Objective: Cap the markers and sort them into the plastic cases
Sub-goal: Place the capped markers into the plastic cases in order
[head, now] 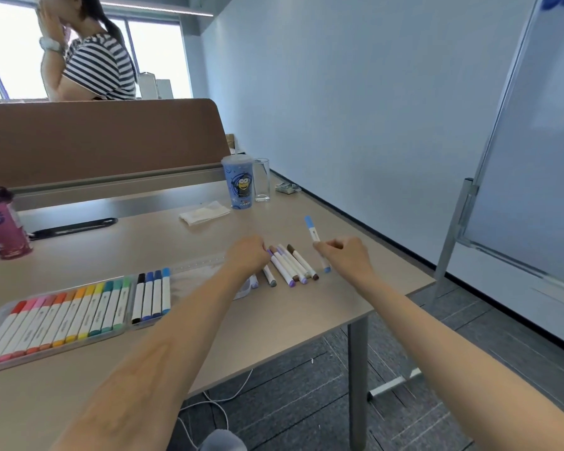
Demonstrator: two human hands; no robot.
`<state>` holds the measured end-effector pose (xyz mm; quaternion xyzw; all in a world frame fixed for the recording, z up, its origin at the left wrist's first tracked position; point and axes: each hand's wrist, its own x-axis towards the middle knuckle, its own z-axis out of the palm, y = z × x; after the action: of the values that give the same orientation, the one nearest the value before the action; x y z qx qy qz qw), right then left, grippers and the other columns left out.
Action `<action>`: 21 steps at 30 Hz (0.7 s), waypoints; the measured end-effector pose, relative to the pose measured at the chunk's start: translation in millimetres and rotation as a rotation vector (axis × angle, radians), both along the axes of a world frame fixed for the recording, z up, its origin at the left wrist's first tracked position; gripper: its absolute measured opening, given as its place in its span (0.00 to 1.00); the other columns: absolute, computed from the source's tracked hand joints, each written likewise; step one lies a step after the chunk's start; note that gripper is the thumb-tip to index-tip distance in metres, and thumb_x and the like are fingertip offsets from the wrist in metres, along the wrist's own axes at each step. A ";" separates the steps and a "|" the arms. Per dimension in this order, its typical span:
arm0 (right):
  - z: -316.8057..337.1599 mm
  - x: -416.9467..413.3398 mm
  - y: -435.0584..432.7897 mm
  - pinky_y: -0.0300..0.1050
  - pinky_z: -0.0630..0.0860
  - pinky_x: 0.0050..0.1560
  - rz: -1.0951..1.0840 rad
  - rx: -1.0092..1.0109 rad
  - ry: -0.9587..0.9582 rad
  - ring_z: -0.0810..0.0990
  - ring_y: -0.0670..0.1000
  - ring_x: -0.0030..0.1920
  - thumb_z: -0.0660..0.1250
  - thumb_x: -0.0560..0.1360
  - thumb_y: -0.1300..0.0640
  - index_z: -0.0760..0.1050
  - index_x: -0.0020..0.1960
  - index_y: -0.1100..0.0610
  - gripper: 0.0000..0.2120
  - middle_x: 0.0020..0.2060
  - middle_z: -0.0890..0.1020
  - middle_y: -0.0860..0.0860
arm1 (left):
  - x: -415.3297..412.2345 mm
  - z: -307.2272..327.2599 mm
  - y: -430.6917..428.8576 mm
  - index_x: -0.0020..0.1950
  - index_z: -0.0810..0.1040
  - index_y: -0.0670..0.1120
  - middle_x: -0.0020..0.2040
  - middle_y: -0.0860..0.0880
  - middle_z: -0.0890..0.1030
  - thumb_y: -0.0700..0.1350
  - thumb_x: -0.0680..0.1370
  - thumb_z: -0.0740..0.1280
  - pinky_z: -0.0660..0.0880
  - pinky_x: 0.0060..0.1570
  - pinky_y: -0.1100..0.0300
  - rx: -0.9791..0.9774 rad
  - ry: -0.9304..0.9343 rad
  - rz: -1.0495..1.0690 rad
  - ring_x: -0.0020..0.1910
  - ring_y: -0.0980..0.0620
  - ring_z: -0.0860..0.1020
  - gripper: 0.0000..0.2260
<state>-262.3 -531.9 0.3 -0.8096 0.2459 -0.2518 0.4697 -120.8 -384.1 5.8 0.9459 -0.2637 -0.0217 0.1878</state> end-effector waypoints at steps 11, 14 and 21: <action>-8.1 11.4 -10.8 0.40 0.70 0.36 0.035 0.006 0.056 0.76 0.45 0.35 0.69 0.73 0.46 0.79 0.38 0.53 0.12 0.33 0.80 0.48 | 4.0 -1.4 -21.0 0.54 0.79 0.42 0.54 0.44 0.79 0.43 0.78 0.63 0.70 0.47 0.59 -0.028 -0.007 -0.041 0.53 0.46 0.76 0.09; -14.3 17.8 -13.8 0.44 0.74 0.41 0.047 0.012 0.080 0.78 0.47 0.37 0.70 0.73 0.45 0.80 0.40 0.55 0.13 0.35 0.82 0.50 | 5.6 -3.0 -23.3 0.55 0.78 0.43 0.54 0.45 0.79 0.44 0.77 0.64 0.69 0.47 0.58 -0.029 0.018 -0.031 0.53 0.47 0.76 0.09; -19.0 23.8 -17.5 0.42 0.69 0.37 0.049 0.071 0.049 0.74 0.47 0.33 0.70 0.73 0.47 0.80 0.37 0.56 0.13 0.32 0.80 0.50 | 14.1 -3.9 -21.7 0.52 0.80 0.41 0.50 0.44 0.81 0.46 0.76 0.68 0.73 0.49 0.56 -0.040 0.120 0.034 0.52 0.46 0.78 0.10</action>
<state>-238.5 -549.3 -18.7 -0.8041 0.2462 -0.2116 0.4980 -106.7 -405.9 1.9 0.9432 -0.2362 -0.0700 0.2227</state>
